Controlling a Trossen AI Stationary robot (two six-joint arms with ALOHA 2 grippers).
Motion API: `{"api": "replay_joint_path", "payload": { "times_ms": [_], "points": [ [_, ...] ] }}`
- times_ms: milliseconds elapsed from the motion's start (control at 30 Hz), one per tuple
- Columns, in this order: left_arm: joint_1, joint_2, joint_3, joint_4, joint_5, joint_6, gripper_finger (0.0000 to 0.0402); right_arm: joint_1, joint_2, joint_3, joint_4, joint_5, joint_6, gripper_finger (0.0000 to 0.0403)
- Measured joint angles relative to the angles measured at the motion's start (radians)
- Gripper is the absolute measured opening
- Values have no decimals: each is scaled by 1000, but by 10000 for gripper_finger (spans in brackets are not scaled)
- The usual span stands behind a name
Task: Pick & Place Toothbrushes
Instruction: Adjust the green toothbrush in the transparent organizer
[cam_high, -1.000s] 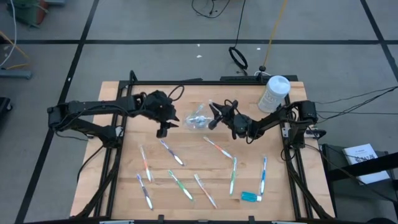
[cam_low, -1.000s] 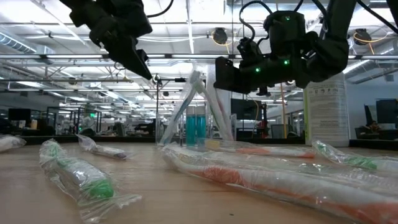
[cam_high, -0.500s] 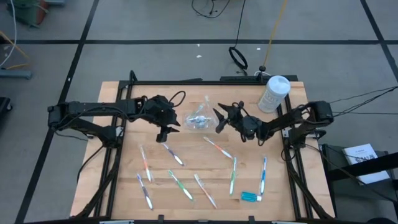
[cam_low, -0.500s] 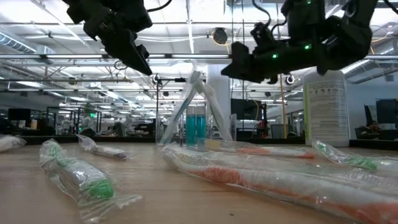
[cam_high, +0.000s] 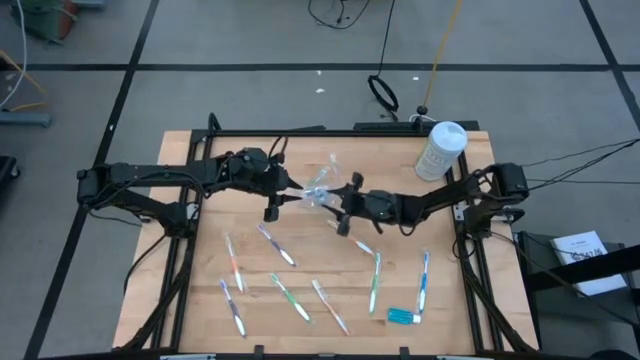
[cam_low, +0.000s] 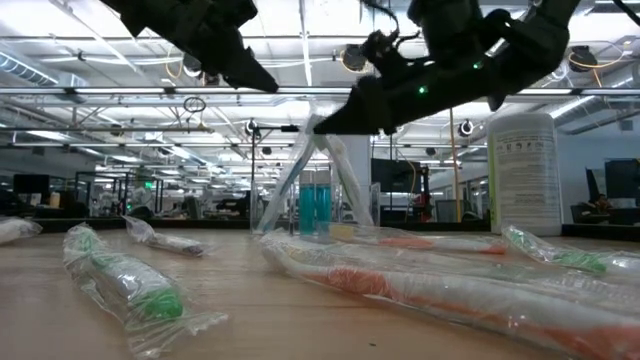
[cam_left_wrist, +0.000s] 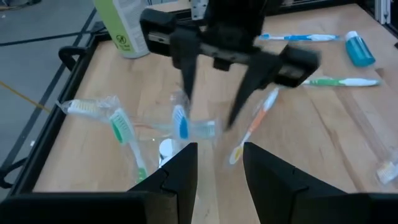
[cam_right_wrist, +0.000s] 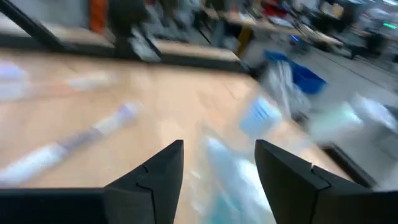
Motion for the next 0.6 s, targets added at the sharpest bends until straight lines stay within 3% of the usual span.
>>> {"api": "replay_joint_path", "payload": {
  "times_ms": [67,300,600],
  "points": [
    [0,0,0,-2,0,-2,134,-2,1,20,-47,47,-10,198],
    [0,0,0,-2,0,30,134,-27,0,21,-57,63,-12,187],
    [0,0,0,-2,0,46,134,-63,0,20,-85,-39,18,93]
  ]
}}
